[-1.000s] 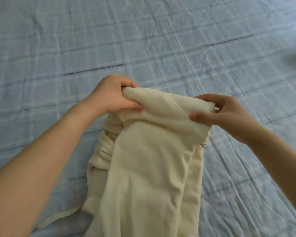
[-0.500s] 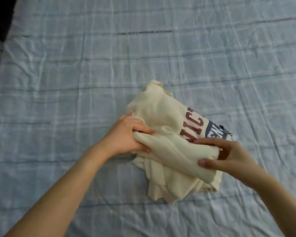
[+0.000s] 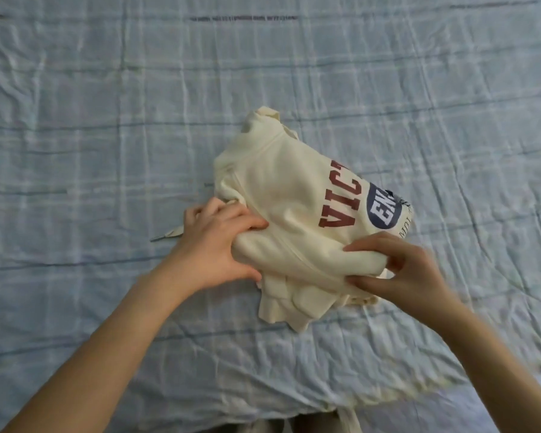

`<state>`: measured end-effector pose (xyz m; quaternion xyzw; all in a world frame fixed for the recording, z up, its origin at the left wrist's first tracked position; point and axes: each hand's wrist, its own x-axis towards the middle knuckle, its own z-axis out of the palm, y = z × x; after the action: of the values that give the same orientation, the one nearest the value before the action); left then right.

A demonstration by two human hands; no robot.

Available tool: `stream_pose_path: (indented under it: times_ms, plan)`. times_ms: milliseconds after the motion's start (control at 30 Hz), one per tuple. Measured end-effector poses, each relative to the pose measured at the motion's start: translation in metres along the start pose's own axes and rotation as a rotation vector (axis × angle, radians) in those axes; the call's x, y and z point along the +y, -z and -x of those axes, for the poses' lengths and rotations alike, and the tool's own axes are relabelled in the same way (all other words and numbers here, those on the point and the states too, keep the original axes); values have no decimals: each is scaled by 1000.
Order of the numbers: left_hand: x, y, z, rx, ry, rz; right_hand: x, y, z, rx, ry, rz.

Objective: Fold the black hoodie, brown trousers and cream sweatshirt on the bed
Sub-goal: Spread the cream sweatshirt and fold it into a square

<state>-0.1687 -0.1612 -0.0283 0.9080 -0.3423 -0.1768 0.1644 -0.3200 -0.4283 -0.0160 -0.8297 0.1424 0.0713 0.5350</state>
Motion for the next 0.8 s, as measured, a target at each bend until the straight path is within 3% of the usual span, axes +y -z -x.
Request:
stream_pose_path:
  times_ms: [67, 167, 233, 333, 400, 500, 633, 800]
  plan:
    - [5, 15, 4, 93, -84, 16, 5, -2, 3, 35, 26, -23]
    - [30, 37, -26, 345, -235, 89, 0, 0, 10, 60, 102, 168]
    - [50, 39, -64, 301, -262, 7, -12, -4, 20, 18, 115, 302]
    - [60, 19, -104, 67, -177, -197, -38, 1, 26, -19, 14, 308]
    - [56, -4, -104, 58, -120, -207, -53, -6, 16, 248, -17, 229]
    - [54, -33, -82, 228, -115, -162, -62, -35, -21, 643, -28, 319]
    - [35, -56, -62, 298, -200, -179, -22, -82, -46, 588, -305, 546]
    - [0, -93, -61, 260, -331, -183, 44, -127, -40, 709, -194, 604]
